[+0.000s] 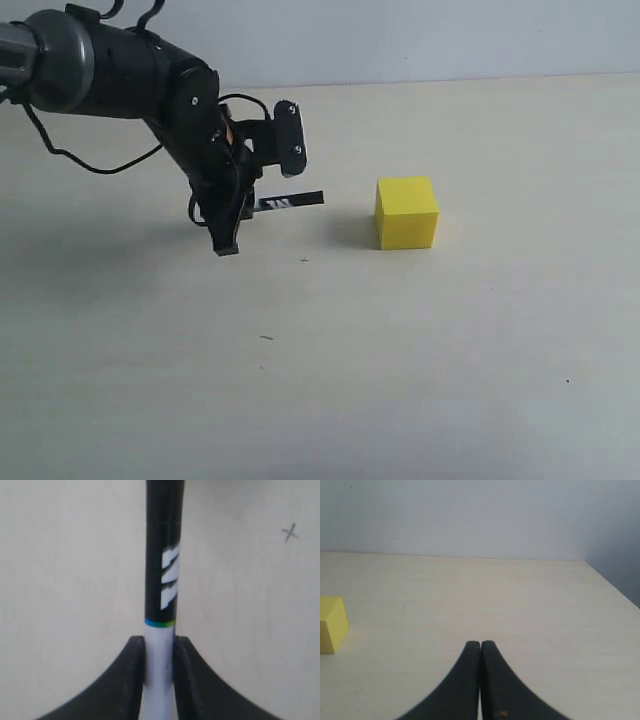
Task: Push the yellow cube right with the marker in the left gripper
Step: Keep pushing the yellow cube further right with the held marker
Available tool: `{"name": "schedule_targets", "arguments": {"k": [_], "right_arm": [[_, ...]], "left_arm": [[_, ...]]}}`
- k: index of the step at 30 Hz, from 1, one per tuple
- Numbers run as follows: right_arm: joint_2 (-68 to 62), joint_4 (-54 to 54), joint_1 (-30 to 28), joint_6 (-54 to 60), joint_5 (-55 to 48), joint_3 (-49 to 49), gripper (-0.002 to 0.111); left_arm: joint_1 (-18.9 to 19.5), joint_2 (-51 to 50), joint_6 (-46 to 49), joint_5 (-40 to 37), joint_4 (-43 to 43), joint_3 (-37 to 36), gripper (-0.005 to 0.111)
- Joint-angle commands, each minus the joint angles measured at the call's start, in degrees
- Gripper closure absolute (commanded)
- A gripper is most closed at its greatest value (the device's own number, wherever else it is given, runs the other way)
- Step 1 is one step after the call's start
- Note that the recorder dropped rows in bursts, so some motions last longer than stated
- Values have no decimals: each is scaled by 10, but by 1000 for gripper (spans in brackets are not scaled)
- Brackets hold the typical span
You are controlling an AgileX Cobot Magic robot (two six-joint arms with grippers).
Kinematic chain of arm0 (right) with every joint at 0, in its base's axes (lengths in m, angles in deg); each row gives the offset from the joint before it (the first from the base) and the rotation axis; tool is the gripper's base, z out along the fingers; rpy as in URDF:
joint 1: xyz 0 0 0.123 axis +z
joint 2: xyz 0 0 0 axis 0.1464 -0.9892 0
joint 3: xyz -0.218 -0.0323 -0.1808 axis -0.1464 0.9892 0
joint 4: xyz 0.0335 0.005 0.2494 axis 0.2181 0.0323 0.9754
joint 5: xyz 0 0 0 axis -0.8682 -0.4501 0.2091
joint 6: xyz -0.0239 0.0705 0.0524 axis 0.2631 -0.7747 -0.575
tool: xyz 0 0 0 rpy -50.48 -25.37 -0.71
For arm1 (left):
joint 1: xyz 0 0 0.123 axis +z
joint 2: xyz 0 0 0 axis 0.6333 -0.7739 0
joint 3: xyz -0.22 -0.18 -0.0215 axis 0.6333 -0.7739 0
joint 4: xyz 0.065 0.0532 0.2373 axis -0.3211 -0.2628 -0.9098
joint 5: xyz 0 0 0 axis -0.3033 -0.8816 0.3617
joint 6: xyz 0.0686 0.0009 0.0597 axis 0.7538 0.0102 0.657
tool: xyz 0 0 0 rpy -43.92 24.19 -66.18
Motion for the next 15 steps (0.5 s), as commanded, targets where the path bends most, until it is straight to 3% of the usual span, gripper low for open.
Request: {"name": "schedule_targets", "arguments": {"k": [1,10,15], "right_arm": [[3,0,-4,0,7,3,108],[3,0,-4,0,7,3,108],[3,0,-4,0,4,3,108]], "left_arm": [[-6,-5,-12,-6,2,2,107],[-82,-56,-31,22,-1,48,107],[-88,-49,-56,12,-9,55,107]]}}
